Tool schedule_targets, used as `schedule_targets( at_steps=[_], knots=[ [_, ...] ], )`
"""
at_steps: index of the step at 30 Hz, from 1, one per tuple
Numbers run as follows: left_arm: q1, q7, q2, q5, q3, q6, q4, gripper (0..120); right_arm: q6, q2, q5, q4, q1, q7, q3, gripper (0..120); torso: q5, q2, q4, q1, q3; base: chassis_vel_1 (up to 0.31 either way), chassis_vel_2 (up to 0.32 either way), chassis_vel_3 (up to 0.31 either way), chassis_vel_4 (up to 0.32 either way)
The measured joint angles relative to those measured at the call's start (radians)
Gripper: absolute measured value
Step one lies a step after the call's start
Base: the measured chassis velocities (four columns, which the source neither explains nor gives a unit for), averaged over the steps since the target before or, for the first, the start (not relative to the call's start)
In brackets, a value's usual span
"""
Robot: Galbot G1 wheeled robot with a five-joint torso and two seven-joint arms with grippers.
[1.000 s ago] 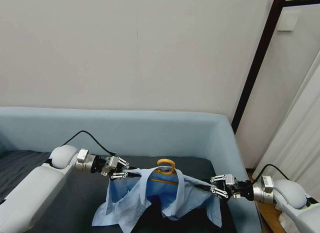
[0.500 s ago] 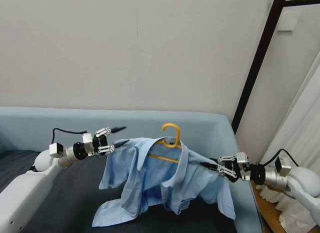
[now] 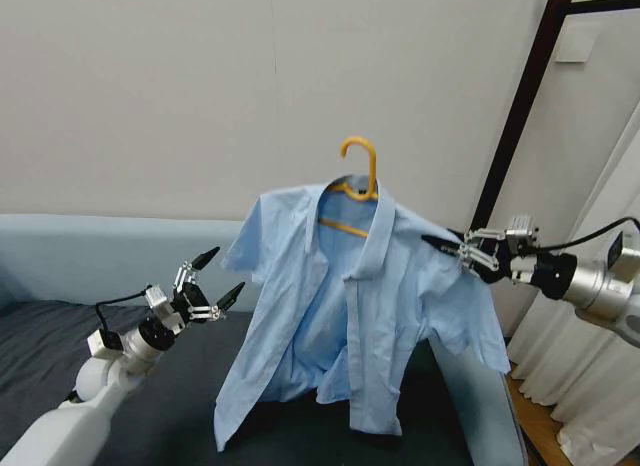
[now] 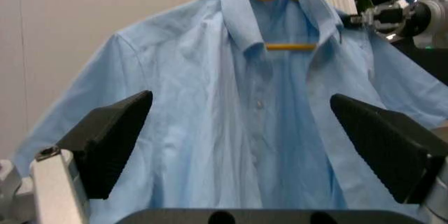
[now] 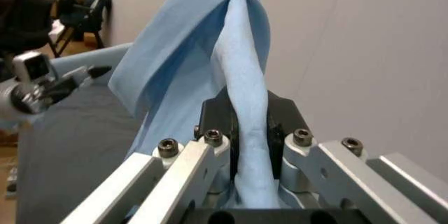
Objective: Pick up the clothes from the sofa and hang them on the clothes hanger.
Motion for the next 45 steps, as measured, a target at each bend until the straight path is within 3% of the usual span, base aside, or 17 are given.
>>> schedule_targets(
  at_steps=[5,9,10,15,26,33,36,37,45],
  knots=[
    [0.043,-0.067,-0.064,0.06,-0.004,-0.005,-0.029,100,-0.037,-0.013,0.002,0.043,-0.013,0.073,0.045,8,-0.0004,0.0,-0.0002,0.0,0.0,0.0,0.0,0.0,0.0],
    [0.062,-0.237,-0.119,0.138,0.022,-0.011,-0.09,100,-0.07,-0.013,-0.001,0.089,-0.027,0.206,0.05,8,-0.0003,0.0,-0.0002,0.0,0.0,0.0,0.0,0.0,0.0],
    [0.064,-0.329,-0.14,0.185,0.036,-0.006,-0.123,100,-0.078,-0.006,-0.002,0.1,-0.03,0.255,0.043,8,-0.0001,0.0,-0.0002,0.0,0.0,0.0,0.0,0.0,0.0],
    [0.077,-0.478,-0.189,0.28,0.062,0.027,-0.191,100,-0.08,0.01,-0.005,0.106,-0.034,0.304,0.021,8,0.0,0.0,-0.0003,0.0,0.0,0.0,0.0,0.0,0.0],
    [0.127,-0.464,-0.213,0.309,0.044,0.025,-0.185,100,-0.122,-0.015,0.038,0.113,-0.03,0.396,0.046,8,-0.0003,0.0,0.0,0.0,0.0,0.0,0.0,0.0,0.0],
    [0.154,-0.455,-0.222,0.312,0.035,0.017,-0.184,100,-0.151,-0.022,0.066,0.15,-0.029,0.541,0.067,8,-0.0003,0.0,0.0,0.0,0.0,0.0,0.0,0.0,0.0],
    [0.162,-0.451,-0.224,0.318,0.03,0.009,-0.174,100,-0.189,-0.021,0.088,0.206,-0.041,0.703,0.096,8,-0.0002,0.0,-0.0001,0.0,0.0,0.0,0.0,0.0,0.0],
    [0.162,-0.451,-0.224,0.318,0.03,0.009,-0.174,100,-0.189,-0.021,0.088,0.206,-0.041,0.703,0.096,8,-0.0002,0.0,-0.0001,0.0,0.0,0.0,0.0,0.0,0.0],
    [0.159,-0.45,-0.24,0.327,0.027,0.004,-0.159,100,-0.201,-0.036,0.025,0.246,-0.056,0.89,0.149,8,-0.0003,0.0,-0.0002,0.0,0.0,0.0,0.0,0.0,0.0]
  ],
)
